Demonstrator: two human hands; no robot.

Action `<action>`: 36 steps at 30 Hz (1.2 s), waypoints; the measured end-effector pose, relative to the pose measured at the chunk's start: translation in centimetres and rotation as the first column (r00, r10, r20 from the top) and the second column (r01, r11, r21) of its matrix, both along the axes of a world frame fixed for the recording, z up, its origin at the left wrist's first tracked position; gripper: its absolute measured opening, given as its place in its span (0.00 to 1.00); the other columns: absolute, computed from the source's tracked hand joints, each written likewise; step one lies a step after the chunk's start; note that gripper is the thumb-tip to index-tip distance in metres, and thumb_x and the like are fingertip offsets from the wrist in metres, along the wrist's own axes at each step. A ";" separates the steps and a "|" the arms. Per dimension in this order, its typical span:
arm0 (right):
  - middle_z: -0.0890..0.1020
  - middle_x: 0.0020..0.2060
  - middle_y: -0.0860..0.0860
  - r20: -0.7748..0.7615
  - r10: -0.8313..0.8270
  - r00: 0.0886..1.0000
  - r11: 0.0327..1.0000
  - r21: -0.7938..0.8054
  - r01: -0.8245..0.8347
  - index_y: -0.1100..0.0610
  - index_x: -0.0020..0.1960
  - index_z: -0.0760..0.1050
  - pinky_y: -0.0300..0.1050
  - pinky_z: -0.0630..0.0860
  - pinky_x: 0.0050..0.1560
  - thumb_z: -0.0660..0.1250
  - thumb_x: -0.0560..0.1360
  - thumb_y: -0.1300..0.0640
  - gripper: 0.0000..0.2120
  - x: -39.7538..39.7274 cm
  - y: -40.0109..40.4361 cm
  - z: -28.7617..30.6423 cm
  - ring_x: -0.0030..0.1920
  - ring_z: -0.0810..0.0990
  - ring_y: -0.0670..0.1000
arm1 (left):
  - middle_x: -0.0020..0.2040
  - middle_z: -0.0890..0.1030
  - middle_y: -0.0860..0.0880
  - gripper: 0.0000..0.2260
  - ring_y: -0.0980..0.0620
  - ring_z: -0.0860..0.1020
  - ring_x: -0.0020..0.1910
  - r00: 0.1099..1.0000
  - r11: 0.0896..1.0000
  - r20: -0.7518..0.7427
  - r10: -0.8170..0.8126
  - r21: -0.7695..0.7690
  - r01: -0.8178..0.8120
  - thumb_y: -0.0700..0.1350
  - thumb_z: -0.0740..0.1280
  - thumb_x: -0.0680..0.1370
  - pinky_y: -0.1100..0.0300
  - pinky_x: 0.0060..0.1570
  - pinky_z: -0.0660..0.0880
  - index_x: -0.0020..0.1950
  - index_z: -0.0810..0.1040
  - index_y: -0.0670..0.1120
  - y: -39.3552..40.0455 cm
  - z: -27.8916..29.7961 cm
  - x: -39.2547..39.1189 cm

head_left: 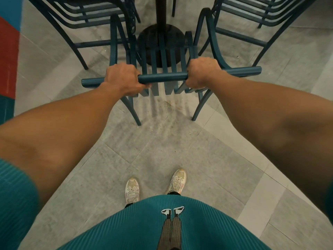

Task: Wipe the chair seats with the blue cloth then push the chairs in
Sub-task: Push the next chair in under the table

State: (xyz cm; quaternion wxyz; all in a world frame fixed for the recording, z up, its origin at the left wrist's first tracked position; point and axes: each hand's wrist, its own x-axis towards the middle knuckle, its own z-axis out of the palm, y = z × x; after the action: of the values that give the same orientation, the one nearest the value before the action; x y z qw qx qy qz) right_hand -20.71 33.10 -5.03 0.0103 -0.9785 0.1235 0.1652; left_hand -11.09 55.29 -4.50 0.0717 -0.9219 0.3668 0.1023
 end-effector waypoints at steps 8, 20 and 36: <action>0.74 0.32 0.51 0.002 0.002 1.000 1.000 0.013 -0.003 0.52 0.46 0.71 0.49 0.77 0.39 0.66 0.72 0.48 0.10 1.1 -1.0 -0.4 0.35 0.75 0.52 | 0.30 0.70 0.48 0.29 0.45 0.74 0.36 1.000 1.000 0.015 0.011 0.008 -0.011 0.71 0.59 0.73 0.54 0.39 0.71 0.51 0.81 0.47 -0.8 -0.1 0.9; 0.75 0.36 0.52 0.088 -0.060 0.994 0.998 0.008 0.059 0.55 0.55 0.74 0.53 0.75 0.45 0.64 0.71 0.46 0.17 1.1 -1.1 0.1 0.41 0.77 0.56 | 0.54 0.78 0.43 0.31 0.41 0.75 0.55 0.993 0.992 0.039 0.110 -0.059 -0.108 0.70 0.62 0.72 0.44 0.60 0.67 0.66 0.72 0.49 -1.5 -1.2 1.4; 0.51 0.77 0.59 -0.073 -0.380 0.922 0.895 0.224 0.386 0.57 0.77 0.47 0.64 0.52 0.73 0.56 0.77 0.47 0.34 -12.8 6.8 -6.4 0.76 0.49 0.63 | 0.80 0.48 0.45 0.32 0.42 0.46 0.78 0.972 0.994 -0.235 -0.020 0.100 0.045 0.63 0.47 0.80 0.40 0.74 0.44 0.79 0.45 0.50 0.9 -8.2 -13.0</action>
State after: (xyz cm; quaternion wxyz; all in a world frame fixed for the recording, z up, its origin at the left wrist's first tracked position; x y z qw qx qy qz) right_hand -33.51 39.87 -11.43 0.1559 -0.9245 0.2936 0.1864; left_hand -24.05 56.22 -12.72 0.0779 -0.8923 0.3819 0.2278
